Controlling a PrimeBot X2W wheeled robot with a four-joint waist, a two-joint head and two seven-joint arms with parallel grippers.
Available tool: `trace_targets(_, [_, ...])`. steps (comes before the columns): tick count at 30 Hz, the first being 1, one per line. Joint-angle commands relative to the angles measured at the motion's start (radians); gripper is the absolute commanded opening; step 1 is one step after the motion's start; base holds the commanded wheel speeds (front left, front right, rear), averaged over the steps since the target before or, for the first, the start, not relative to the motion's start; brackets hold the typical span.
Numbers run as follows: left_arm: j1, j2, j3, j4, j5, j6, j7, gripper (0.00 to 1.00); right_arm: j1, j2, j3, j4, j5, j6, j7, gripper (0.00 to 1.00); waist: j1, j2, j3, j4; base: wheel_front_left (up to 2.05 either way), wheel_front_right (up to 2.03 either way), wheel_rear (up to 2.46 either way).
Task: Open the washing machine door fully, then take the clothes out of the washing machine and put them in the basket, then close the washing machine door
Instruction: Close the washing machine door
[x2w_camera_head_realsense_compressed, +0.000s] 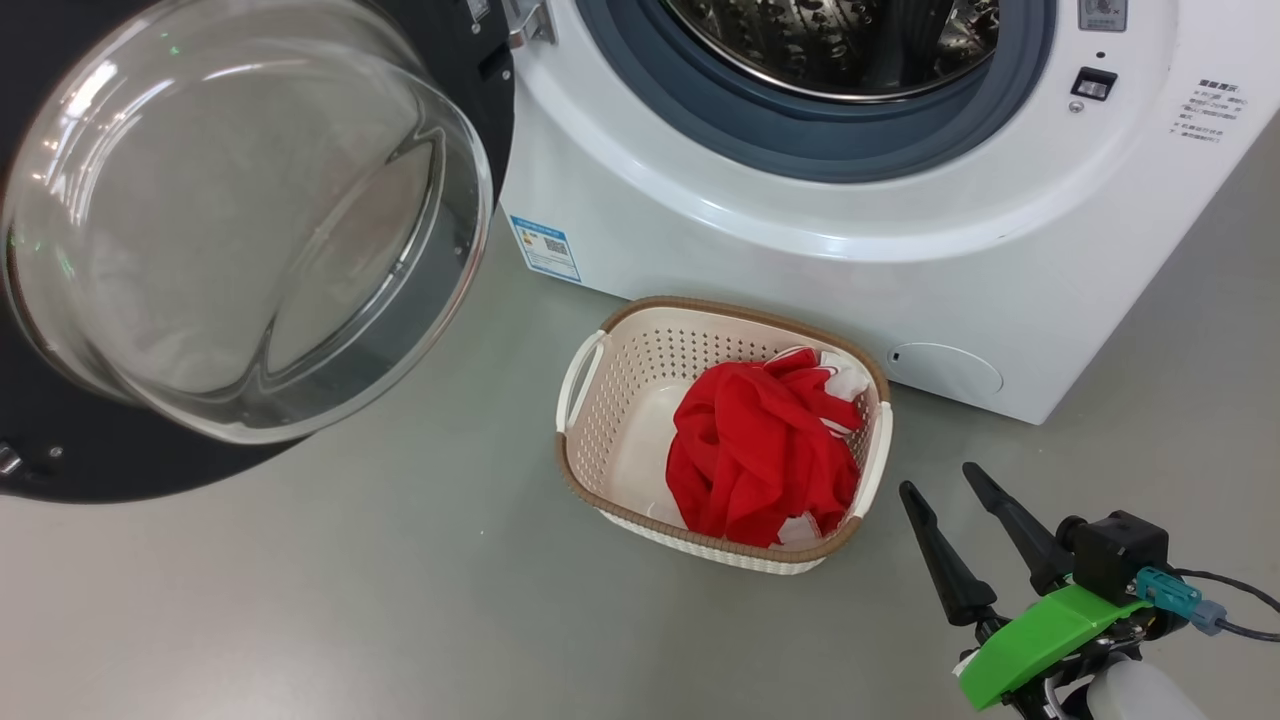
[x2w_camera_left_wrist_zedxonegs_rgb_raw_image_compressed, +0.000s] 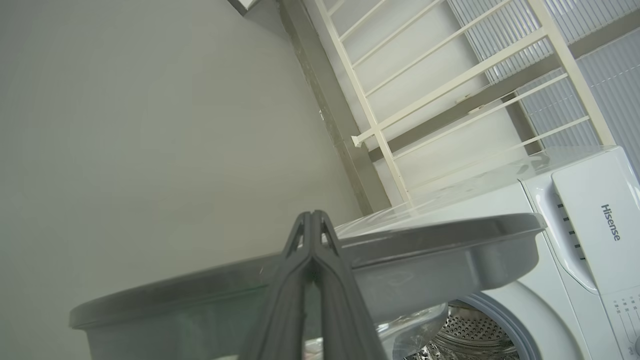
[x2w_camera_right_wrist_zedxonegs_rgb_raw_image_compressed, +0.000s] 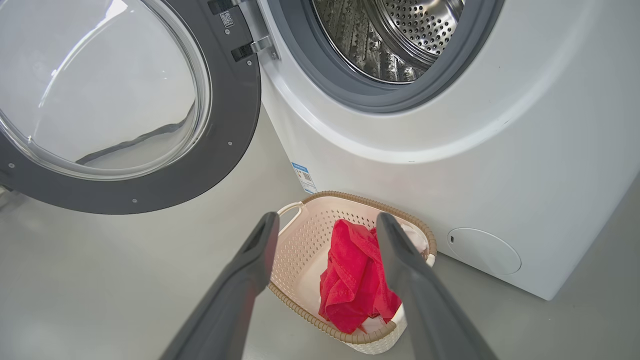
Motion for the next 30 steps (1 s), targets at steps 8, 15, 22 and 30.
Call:
trace_targets(8, [0.043, 0.063, -0.024, -0.045, -0.002, -0.013, 0.099, 0.0, -0.019, -0.004, 0.025, -0.024, 0.0, 0.002, -0.012, 1.0, 0.0, 0.0, -0.007, -0.009, 0.0, 0.0, 0.0])
trace_targets(15, [0.104, 0.051, -0.062, -0.131, -0.027, -0.053, 0.251, 0.0, -0.01, 0.007, 0.02, -0.021, 0.001, 0.002, -0.012, 1.0, 0.0, 0.0, -0.029, -0.009, 0.0, 0.0, 0.0])
trace_targets(22, [0.193, 0.047, -0.096, -0.285, -0.069, -0.095, 0.395, 0.0, 0.001, 0.019, 0.012, -0.021, 0.001, 0.002, -0.012, 1.0, 0.0, 0.0, -0.048, -0.005, 0.0, 0.0, 0.0])
trace_targets(30, [0.279, 0.024, -0.132, -0.462, -0.127, -0.116, 0.509, 0.0, 0.011, 0.027, 0.0, -0.024, 0.0, 0.002, -0.012, 1.0, 0.0, 0.0, -0.064, -0.002, 0.0, 0.0, 0.0])
